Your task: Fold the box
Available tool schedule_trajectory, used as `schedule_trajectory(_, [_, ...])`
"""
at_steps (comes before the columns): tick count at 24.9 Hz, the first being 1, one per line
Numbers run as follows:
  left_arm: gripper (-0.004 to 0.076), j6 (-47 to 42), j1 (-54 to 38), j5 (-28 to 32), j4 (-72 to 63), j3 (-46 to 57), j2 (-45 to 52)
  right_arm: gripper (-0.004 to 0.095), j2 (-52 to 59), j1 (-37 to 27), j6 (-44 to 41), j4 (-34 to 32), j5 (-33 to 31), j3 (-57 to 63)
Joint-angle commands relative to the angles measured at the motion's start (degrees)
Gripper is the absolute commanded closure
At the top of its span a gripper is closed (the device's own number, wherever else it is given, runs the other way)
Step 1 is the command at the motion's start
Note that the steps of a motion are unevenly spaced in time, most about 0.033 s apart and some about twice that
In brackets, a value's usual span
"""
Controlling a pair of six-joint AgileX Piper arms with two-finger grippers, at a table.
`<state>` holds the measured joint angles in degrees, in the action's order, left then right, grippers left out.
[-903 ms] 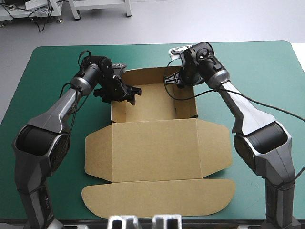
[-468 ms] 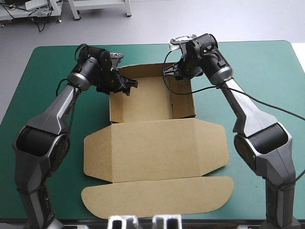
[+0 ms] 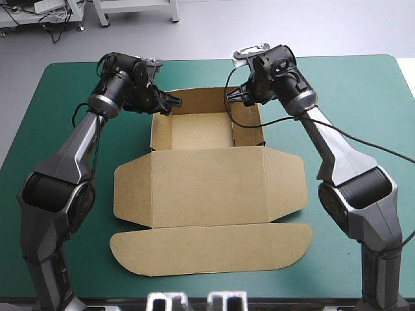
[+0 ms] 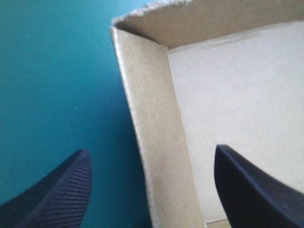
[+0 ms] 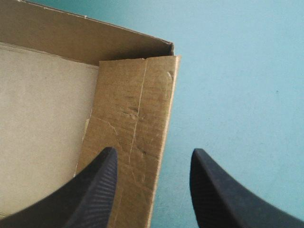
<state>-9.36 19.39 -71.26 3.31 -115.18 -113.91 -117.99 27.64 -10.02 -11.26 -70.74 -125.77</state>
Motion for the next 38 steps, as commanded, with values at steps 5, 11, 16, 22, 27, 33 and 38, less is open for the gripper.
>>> schedule_trajectory(5, [0.0219,4.27,0.28,-2.38,2.32,-13.76,4.86,0.0465,5.80,0.11,4.95,-1.51,-0.14,-6.61])
schedule_trajectory(11, [0.0458,4.52,0.28,-2.38,1.61,-20.07,11.16,0.0466,10.40,0.11,2.33,-1.08,-0.84,-11.00])
schedule_trajectory(16, [0.0731,7.90,0.28,-2.38,1.47,-20.18,19.36,0.0467,15.32,-0.12,-0.31,-1.41,-0.84,-10.74])
schedule_trajectory(22, [0.0734,10.82,0.28,-2.48,-0.08,-11.61,33.51,0.0493,16.68,-8.12,-1.78,14.50,-0.84,-4.43])
schedule_trajectory(27, [0.0734,12.21,0.28,-1.90,0.32,14.75,49.73,0.0585,10.80,-11.34,1.12,22.60,-0.71,0.07])
schedule_trajectory(33, [0.0734,11.82,0.28,6.20,0.74,44.00,70.50,0.0584,2.03,-11.34,3.08,26.66,-0.69,0.07])
schedule_trajectory(38, [0.0734,11.82,0.28,3.98,0.74,52.89,78.93,0.0584,-0.78,-11.34,3.08,26.64,-0.79,0.07])
